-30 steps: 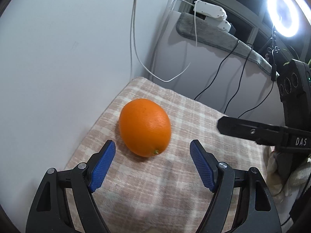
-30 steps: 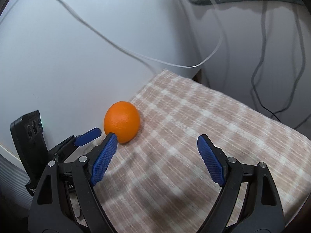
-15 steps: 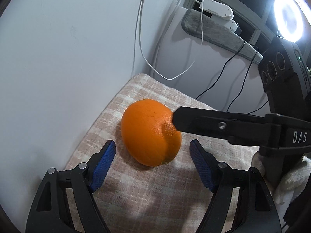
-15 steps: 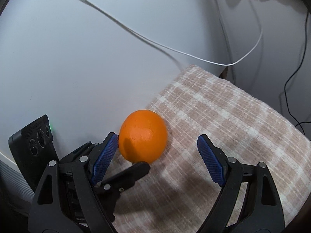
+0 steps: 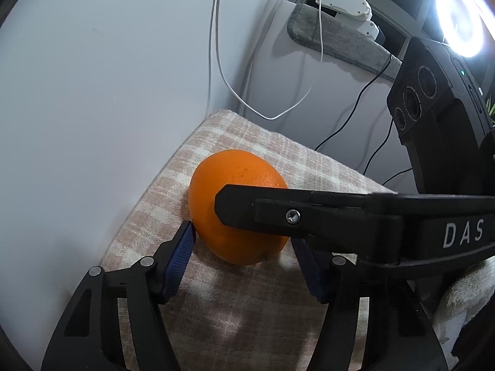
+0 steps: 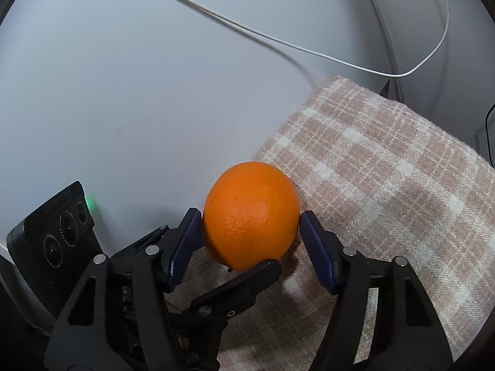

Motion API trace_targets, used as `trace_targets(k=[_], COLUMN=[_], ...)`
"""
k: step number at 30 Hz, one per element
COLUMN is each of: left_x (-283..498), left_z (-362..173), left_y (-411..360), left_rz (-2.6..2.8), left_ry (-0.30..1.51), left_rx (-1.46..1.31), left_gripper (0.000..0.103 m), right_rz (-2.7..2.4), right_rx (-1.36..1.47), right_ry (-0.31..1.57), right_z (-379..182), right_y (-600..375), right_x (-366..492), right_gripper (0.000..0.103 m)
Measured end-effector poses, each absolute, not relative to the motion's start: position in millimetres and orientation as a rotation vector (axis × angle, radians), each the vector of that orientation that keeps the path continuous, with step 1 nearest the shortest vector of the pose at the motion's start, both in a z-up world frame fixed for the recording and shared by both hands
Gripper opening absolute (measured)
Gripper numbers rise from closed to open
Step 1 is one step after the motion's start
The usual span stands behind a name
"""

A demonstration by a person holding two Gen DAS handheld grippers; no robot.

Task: Organize fruits
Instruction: 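Close the right tool around the large orange, then carry the large orange with the right tool to the plate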

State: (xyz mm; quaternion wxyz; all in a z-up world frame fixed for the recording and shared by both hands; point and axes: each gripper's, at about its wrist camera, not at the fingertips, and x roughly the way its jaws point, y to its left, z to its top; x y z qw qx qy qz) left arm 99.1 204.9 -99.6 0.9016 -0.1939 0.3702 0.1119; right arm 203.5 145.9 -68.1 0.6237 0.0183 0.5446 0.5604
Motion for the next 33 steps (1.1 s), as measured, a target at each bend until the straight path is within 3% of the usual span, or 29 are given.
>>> trace_targets(k=[33], left_x=[66.8], left_z=[-63.9], left_y=[144.1], left_rz=[0.188], left_ry=[0.656], left_rx=[-0.334], left_gripper=[0.062], right_rz=[1.276], right_rx=[0.047], right_ry=[1.137], right_z=[-17.3], right_y=[78.7], right_x=[170.6], right_gripper=[0.068])
